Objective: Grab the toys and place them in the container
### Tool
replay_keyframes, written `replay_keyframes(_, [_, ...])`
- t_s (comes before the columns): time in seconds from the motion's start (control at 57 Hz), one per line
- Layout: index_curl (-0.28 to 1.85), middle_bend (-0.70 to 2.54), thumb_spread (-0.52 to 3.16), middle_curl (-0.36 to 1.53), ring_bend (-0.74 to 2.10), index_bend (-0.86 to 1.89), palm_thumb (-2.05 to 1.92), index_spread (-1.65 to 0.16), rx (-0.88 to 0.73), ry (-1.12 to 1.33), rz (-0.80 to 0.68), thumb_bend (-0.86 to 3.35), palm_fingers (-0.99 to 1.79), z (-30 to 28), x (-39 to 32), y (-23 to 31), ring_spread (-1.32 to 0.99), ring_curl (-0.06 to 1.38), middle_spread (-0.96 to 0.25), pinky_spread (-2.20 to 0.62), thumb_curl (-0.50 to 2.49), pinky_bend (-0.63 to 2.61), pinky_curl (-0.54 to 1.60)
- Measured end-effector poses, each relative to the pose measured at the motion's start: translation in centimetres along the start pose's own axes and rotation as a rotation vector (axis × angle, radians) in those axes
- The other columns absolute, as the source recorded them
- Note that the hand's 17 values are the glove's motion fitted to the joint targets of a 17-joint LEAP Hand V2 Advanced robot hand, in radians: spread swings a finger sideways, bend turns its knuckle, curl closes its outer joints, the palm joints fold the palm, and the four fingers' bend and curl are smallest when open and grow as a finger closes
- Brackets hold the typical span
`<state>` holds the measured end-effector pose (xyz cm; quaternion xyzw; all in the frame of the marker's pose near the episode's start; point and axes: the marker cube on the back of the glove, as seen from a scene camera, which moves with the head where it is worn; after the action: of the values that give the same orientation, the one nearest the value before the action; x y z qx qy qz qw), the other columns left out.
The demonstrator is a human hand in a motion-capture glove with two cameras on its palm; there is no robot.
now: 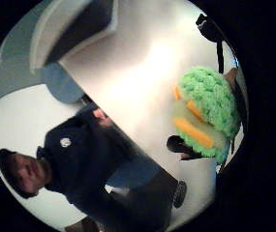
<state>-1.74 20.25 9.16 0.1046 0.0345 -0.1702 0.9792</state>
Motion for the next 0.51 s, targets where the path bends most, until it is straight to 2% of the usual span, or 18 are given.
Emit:
replay_keyframes(0.14, [0.63,0.63,0.98,0.37,0.15,1.06,0.69,-0.19,0.18,0.099,-0.112,0.1,0.21,-8.2,-1.9,-3.0,-0.15,0.04,-0.22,0.02,0.6,0.49,0.32])
replay_keyframes(0.245, [0.66,0.72,0.94,0.41,0.17,1.07,0.7,-0.17,0.305,-0.108,-0.146,0.09,0.22,-15.0,-6.4,-7.0,-0.18,0.05,-0.27,0.02,0.65,0.49,0.33])
replay_keyframes(0.368, [0.69,0.76,0.89,0.45,0.2,1.07,0.72,-0.15,0.402,-0.046,-0.043,0.08,0.23,-18.8,-10.7,-13.4,-0.22,0.07,-0.3,0.01,0.7,0.49,0.33])
replay_keyframes(0.438, [0.7,0.76,0.87,0.46,0.2,1.07,0.72,-0.14,0.434,0.058,0.074,0.07,0.23,-19.4,-11.5,-17.5,-0.23,0.09,-0.31,0.01,0.72,0.5,0.34])
replay_keyframes(0.508, [0.71,0.76,0.87,0.48,0.21,1.05,0.73,-0.14,0.421,0.036,0.114,0.07,0.21,-19.3,-12.1,-20.8,-0.24,0.1,-0.32,0.01,0.74,0.52,0.34])
